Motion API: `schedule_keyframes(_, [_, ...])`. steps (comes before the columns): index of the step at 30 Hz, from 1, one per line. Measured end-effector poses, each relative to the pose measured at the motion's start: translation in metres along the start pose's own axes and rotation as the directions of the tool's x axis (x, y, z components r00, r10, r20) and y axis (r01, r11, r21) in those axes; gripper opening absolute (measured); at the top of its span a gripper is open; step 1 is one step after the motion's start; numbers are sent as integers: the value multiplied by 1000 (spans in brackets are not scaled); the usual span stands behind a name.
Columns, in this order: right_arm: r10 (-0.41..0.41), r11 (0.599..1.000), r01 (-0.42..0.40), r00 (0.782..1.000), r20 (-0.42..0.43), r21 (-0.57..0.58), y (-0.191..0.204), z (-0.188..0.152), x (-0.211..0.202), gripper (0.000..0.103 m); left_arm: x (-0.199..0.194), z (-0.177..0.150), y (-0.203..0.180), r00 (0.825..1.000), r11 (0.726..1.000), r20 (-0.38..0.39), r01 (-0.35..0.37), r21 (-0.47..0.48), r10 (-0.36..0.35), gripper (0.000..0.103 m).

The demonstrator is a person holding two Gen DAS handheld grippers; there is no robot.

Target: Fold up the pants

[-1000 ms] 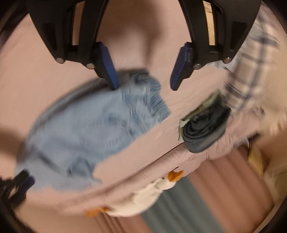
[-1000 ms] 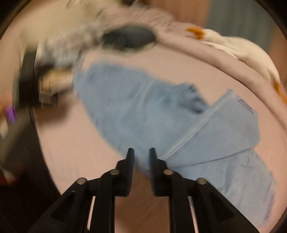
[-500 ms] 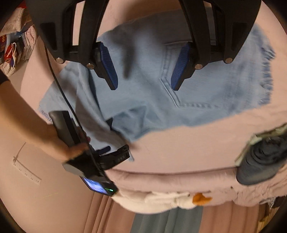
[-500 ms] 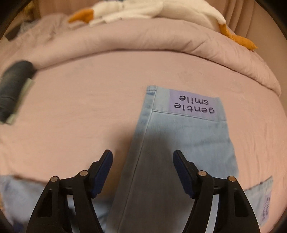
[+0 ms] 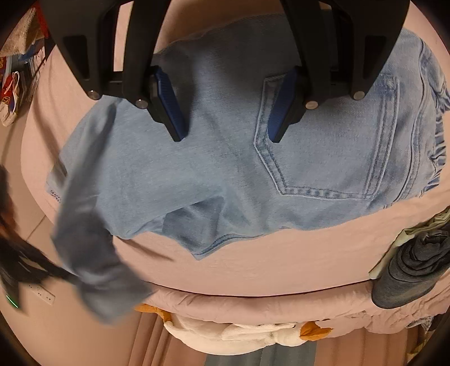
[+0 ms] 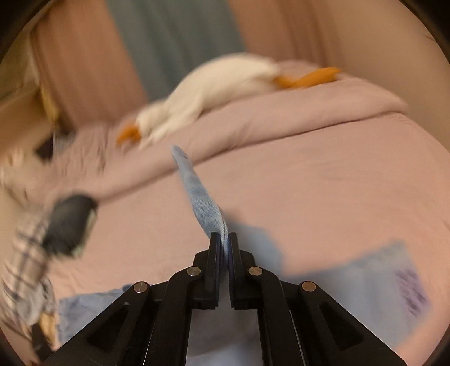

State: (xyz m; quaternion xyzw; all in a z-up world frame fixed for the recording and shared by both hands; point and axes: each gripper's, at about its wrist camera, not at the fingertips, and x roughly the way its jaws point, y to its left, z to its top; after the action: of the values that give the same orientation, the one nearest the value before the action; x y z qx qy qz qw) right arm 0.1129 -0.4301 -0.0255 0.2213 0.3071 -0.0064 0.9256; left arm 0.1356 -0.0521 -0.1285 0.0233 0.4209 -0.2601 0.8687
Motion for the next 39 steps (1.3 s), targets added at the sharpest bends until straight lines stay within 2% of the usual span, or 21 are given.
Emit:
schedule_keyframes(2, [-37,997,35,999,33,64,-39,-20,-40,4,4,1,7,1000,1000,-3,0,-12,0,61])
schedule_keyframes(5, [-93,977,87,995,23,196,-97,-61,-67,4,5,1,11,1000,999,-11,6,-33,-7,61])
schedule_keyframes(8, [-86,936,98,995,-49,338,-135,-112,-62,4,6,0,11,1000,999,-23,-2,-38,1,61])
schedule_keyframes(10, [-98,924,131,989,-110,358,-141,-135,-54,4,7,2,12,1000,999,-30,-8,-44,7,61])
schedule_keyframes(12, [-84,910,142,983,-162,390,-153,-148,-47,8,8,3,11,999,999,-38,-18,-43,16,61])
schedule_keyframes(14, [-31,893,91,989,-142,441,-164,-151,-51,8,7,4,11,999,999,-43,-23,-45,21,61])
schedule_keyframes(16, [-28,891,91,989,-146,445,-164,-144,-58,12,2,6,12,999,998,-49,-16,-56,13,61])
schedule_keyframes(17, [-52,896,108,989,-138,431,-165,-140,-65,18,0,6,12,999,998,-49,-10,-59,7,61])
schedule_keyframes(19, [-114,912,141,989,-93,386,-168,-135,-81,28,-6,11,8,999,999,-41,4,-41,-6,61])
schedule_keyframes(20, [-169,916,187,982,-82,355,-170,-127,-89,34,-7,13,4,999,1000,-39,12,-18,-13,61])
schedule_keyframes(22, [-221,935,230,973,-64,270,-166,-116,-87,35,-7,28,-11,999,997,-34,10,76,-8,61])
schedule_keyframes(25, [-237,971,239,968,-77,9,-139,-92,-71,35,1,57,-32,998,976,-46,38,212,-29,61])
schedule_keyframes(26, [-217,971,206,972,-88,-120,-123,-83,-59,35,7,69,-39,998,966,-49,46,254,-35,61])
schedule_keyframes(27, [-202,964,180,975,-95,-198,-115,-80,-51,35,13,79,-44,998,955,-55,49,292,-34,60])
schedule_keyframes(29, [-169,922,108,976,-135,-373,-92,-71,-24,35,26,97,-51,997,941,-72,54,335,-32,57])
schedule_keyframes(32, [-187,855,72,966,-176,-514,-78,-61,8,35,48,122,-63,990,916,-126,114,384,-71,48])
schedule_keyframes(34, [-205,805,54,960,-192,-591,-70,-50,30,35,66,130,-73,984,883,-167,128,452,-57,46])
schedule_keyframes(36, [-242,743,38,946,-214,-668,-67,-42,50,35,79,130,-82,980,841,-196,117,528,-14,41])
schedule_keyframes(37, [-273,709,36,935,-227,-704,-68,-39,59,35,90,128,-88,975,808,-222,119,577,15,37])
schedule_keyframes(38, [-291,690,30,926,-240,-723,-74,-38,61,35,94,126,-90,971,791,-238,123,600,29,34])
schedule_keyframes(39, [-306,672,12,915,-263,-740,-78,-36,65,35,102,121,-94,964,751,-261,133,647,55,35])
